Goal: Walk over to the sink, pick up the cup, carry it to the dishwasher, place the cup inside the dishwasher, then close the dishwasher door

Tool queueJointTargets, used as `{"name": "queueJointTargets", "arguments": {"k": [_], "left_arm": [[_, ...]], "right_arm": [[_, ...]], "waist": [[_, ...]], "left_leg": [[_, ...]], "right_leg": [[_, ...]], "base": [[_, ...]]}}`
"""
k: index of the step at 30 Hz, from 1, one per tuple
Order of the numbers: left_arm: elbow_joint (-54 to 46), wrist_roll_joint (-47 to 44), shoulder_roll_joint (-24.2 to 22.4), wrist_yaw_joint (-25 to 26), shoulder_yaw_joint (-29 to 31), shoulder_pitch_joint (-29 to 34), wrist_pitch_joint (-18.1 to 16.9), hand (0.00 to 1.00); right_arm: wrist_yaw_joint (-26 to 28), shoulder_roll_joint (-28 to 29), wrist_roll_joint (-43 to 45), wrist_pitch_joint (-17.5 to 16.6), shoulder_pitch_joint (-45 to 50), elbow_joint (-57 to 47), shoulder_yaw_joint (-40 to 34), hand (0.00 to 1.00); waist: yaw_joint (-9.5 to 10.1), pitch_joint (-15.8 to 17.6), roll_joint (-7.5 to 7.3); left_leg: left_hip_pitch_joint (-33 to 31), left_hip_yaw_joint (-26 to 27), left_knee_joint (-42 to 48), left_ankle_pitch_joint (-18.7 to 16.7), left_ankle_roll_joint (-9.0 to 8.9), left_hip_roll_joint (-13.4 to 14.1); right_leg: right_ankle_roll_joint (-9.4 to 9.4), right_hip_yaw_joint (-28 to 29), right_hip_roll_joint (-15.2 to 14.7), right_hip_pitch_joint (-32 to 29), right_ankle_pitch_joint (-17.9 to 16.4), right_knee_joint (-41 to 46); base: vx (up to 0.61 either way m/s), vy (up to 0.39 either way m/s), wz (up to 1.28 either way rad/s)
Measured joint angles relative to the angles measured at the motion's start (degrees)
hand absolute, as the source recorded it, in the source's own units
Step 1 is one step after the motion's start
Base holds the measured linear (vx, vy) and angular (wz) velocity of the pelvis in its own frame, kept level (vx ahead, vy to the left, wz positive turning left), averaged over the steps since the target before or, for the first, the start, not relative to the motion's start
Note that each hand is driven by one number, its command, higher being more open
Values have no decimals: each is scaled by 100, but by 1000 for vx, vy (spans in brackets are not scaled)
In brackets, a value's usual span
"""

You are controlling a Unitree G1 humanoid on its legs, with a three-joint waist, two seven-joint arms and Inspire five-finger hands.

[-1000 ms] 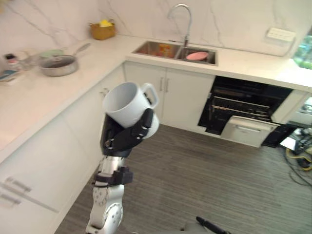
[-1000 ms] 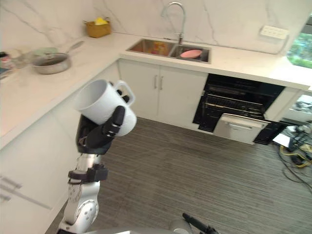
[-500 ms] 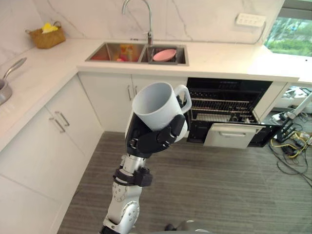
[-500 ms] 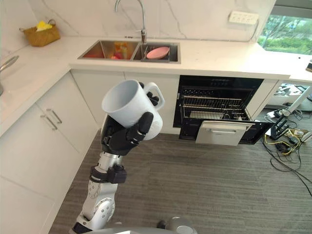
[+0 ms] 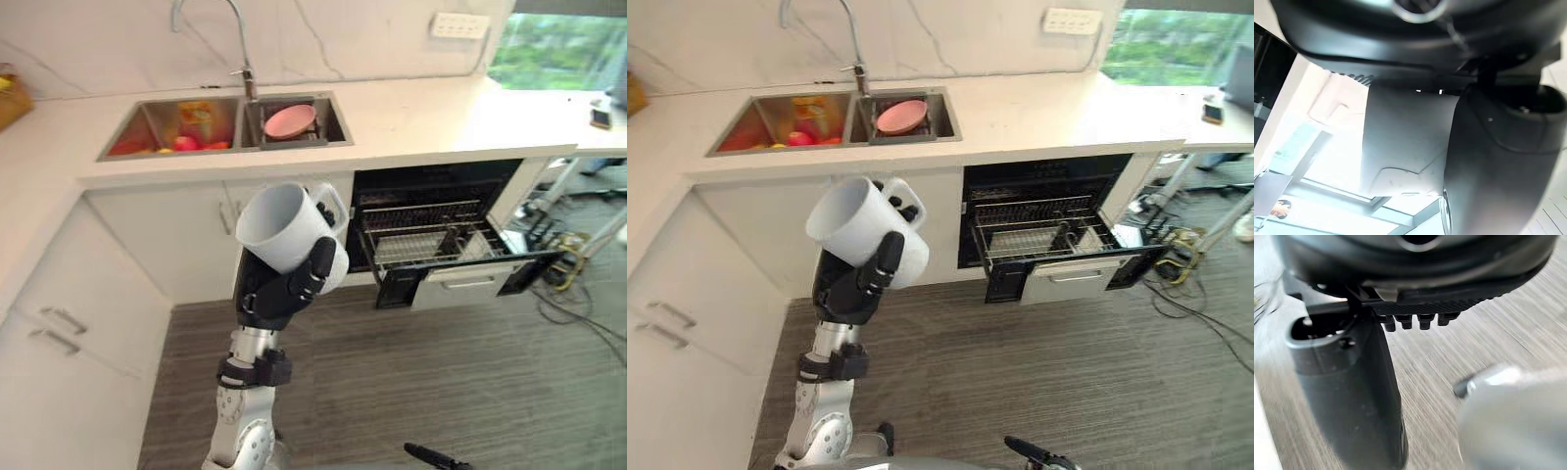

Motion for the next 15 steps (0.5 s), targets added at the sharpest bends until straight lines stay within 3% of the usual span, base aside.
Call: {"name": "queueJointTargets", "arguments": {"k": [2,3,4,5,6,8,10,11,13,15], "left_arm": [[-32,-134,66,-46,-27,-45,44,0],[-50,-194,68,-69,-28,-60,50,0],[-60,-312,85,-160,-31,-91,61,0],[-74,-351,113,-189,-31,-89,67,0],[-123,-349,190,-237,-36,-89,121,0],[-303,-314,368,-257,-130,-89,183,0],[-481,-166,506,-229,-301,-146,160,0],[-483,-51,552,-183,-368,-228,166,0],[-470,-169,530,-138,-417,-332,257,0],[-360,-538,451,-143,-360,-463,315,0]], "right_arm": [[-270,94,440,-204,201,-5,-290,100],[-313,105,474,-283,237,-6,-310,100],[-382,105,491,-451,307,-34,-309,100],[-422,105,482,-515,332,-105,-302,100],[-437,107,401,-622,425,-337,-272,100],[-462,106,101,-870,527,-679,-108,100],[-559,103,-176,-1218,528,-1320,202,100],[-614,103,-319,-1447,529,-1816,335,100],[-838,105,-574,-1795,524,-2644,460,100],[-1062,104,-1025,-2011,510,-3663,481,100]], "waist": [[-17,-41,8],[-17,-41,7],[15,-38,-2],[34,-36,1],[17,-17,41],[-156,-26,111],[-333,-80,133],[-437,-80,142],[-519,-52,185],[-484,-13,209]], "left_leg": [[125,129,249,-405,195,-210],[217,162,198,-464,185,-256],[506,309,-31,-540,213,-326],[716,430,-216,-552,238,-348],[1132,629,-588,-520,273,-353],[1563,853,-989,-397,417,-318],[1745,1092,-1229,-372,467,-193],[1825,1169,-1300,-372,463,-107],[1881,1198,-1329,-390,435,12],[1990,1203,-1322,-502,322,123]], "right_leg": [[89,-56,-207,55,51,336],[106,-72,-259,-37,63,628],[39,-98,-369,-430,175,1555],[-110,-151,-437,-743,342,2132],[-406,-385,-598,-1210,796,3087],[-552,-1077,-828,-1691,678,3882],[-453,-1719,-652,-2044,279,3598],[-378,-1947,-395,-2063,137,3010],[-354,-2147,31,-2028,127,1958],[-448,-2184,359,-2007,357,889]], "base": [[241,406,-8],[161,284,-25],[120,204,-37],[155,231,-70],[156,215,-79],[192,197,-72],[275,89,-60],[298,-21,-41],[282,-76,-39],[278,-157,-32]]}}
